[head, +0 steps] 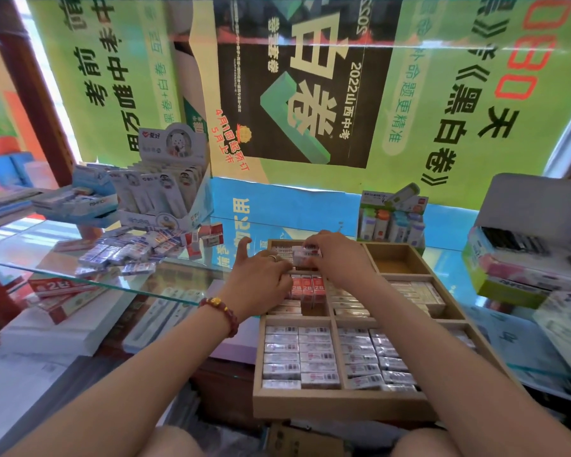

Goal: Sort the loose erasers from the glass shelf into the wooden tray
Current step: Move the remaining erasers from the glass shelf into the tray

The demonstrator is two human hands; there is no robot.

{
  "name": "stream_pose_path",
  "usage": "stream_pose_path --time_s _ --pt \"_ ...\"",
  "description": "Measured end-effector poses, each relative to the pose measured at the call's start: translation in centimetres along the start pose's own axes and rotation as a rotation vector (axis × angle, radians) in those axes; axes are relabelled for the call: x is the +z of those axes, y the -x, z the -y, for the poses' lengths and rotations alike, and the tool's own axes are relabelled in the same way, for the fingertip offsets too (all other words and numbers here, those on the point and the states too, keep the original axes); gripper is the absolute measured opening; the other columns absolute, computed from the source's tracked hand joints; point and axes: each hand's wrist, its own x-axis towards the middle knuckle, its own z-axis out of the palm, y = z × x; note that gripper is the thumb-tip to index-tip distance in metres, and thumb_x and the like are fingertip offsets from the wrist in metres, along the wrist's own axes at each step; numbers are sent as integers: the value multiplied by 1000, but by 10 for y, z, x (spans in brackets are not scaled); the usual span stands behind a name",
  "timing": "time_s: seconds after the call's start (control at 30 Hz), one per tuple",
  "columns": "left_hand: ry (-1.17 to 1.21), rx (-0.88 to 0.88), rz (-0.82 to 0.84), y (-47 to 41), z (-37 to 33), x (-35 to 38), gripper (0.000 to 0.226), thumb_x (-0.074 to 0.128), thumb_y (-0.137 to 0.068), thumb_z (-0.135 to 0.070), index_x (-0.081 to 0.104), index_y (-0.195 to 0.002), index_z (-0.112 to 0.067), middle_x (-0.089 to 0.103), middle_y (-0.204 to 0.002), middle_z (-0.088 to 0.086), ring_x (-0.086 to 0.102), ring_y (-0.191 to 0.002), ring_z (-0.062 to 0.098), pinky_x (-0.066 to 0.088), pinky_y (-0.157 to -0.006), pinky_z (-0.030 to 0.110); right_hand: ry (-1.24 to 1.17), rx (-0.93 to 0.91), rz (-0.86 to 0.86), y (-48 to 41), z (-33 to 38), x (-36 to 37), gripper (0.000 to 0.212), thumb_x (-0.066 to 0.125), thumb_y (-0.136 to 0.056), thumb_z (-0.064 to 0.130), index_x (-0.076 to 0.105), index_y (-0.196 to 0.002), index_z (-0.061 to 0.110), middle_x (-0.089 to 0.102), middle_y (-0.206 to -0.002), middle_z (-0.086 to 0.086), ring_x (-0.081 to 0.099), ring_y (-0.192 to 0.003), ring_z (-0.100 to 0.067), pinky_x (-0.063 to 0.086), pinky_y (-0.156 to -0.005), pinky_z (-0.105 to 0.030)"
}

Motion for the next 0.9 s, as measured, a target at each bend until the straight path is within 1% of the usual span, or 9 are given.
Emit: stream_pose_path --time_s 0.1,0.17,0.3,0.37,0.47,0.53,0.63,0.77,0.9 --pt "-33 -11 -21 -2 0 2 57 13 -83 -38 64 -105 -26 67 -104 -9 48 -119 8 -18 -105 47 171 -46 21 -1 2 -6 31 49 -96 30 59 -125 23 61 -121 -1 57 -108 -22 47 -83 -34" --pt "-37 -23 -32 -3 1 2 57 12 -83 -38 65 -99 -26 67 -97 -10 48 -116 7 -20 -105 48 224 -53 46 -2 2 -8 31 49 -96 31 58 -124 24 63 -119 -1 58 -107 -22 47 -83 -34" --pt "-40 -34 -43 -3 2 3 57 12 -83 -38 65 -98 -26 66 -96 -10 46 -115 7 -21 -105 50 382 -92 36 -8 4 -8 27 49 -97 26 58 -123 24 62 -115 -1 57 -105 -22 40 -76 -31" --pt "-51 -45 -47 -2 3 3 56 12 -83 -38 65 -95 -26 66 -93 -10 47 -113 8 -20 -105 50 430 -113 25 -12 5 -6 28 50 -97 22 58 -123 24 61 -116 0 55 -107 -22 36 -74 -31" --pt "-43 -53 -43 -1 5 5 55 11 -82 -39 63 -95 -25 65 -94 -11 46 -115 9 -20 -105 50 365 -103 87 -15 8 -2 29 54 -96 25 60 -124 25 58 -122 0 54 -111 -22 39 -78 -32" --pt "-42 -52 -43 0 5 5 54 11 -82 -39 62 -95 -25 65 -95 -11 45 -116 9 -19 -104 50 328 -90 83 -14 8 0 29 55 -96 24 59 -125 26 56 -123 0 54 -111 -22 41 -78 -32" --pt "-40 -56 -38 0 5 5 55 11 -83 -39 61 -97 -25 65 -96 -11 45 -115 10 -18 -105 50 322 -50 56 -16 10 3 27 54 -95 23 61 -122 26 58 -119 0 56 -107 -21 40 -76 -31" --pt "-22 -58 -41 -1 6 6 53 12 -83 -39 61 -98 -25 65 -97 -10 45 -114 10 -18 -105 51 470 -32 47 -23 18 0 27 52 -93 14 61 -118 21 63 -109 0 60 -100 -20 36 -71 -29" --pt "-8 -52 -43 0 6 8 45 18 -91 -36 61 -102 -25 65 -101 -11 45 -115 11 -18 -104 52 560 -30 34 -21 23 1 24 52 -93 10 60 -115 15 63 -106 -1 59 -100 -21 36 -72 -30"
